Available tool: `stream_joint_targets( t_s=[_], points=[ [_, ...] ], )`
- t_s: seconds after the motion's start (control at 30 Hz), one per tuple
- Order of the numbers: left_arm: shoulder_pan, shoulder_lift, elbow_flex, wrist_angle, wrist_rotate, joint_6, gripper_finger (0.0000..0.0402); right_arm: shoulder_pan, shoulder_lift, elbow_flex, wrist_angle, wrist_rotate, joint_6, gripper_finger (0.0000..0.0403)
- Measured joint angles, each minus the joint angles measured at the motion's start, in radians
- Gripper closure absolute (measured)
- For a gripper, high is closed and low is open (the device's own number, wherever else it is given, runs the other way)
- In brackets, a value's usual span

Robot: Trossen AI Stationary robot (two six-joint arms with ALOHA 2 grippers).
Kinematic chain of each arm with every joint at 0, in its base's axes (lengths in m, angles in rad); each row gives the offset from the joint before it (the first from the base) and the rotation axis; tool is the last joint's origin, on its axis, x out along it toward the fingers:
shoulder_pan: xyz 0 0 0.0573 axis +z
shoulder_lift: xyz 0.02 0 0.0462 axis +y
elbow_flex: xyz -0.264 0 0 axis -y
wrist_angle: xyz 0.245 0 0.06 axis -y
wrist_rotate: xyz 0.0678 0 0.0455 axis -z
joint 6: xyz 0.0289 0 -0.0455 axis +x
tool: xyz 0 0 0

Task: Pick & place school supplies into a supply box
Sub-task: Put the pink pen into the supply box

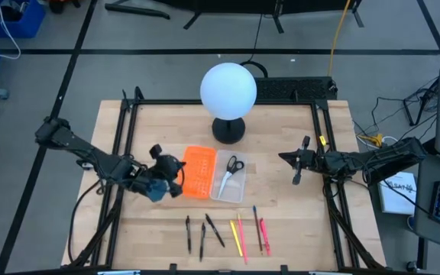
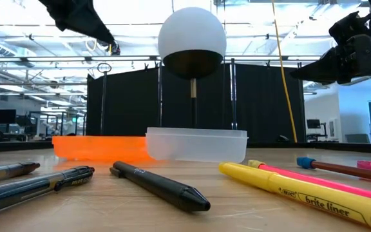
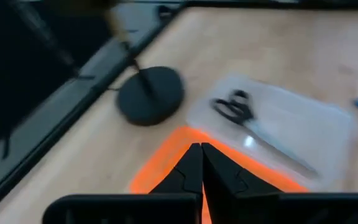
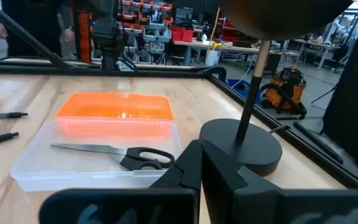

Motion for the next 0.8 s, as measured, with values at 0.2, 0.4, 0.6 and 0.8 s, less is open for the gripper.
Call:
stream_joint_targets(
  t_s=[0.2,0.4,0.6,0.8],
  points=[
    [0.13,-0.136,-0.063,-0.141,-0.114,-0.277,0.0397,0.0,0.001,0.0,0.0,0.0,0.0,0.0403],
    [0.087,-0.344,-0.272,0.156,-0.069,-0.062,0.0398,0.0,0.003,0.0,-0.031,-0.059,0.0,0.0403],
    [0.096,-0.477,-0.413,0.514,0.134,0.196,0.0398,0.0,0.003,0.0,-0.05,-0.08,-0.038,0.0403],
    [0.191,-0.533,-0.475,0.66,0.562,0.431,0.0399,0.001,0.004,0.0,-0.034,-0.082,-0.034,0.0403]
  ],
)
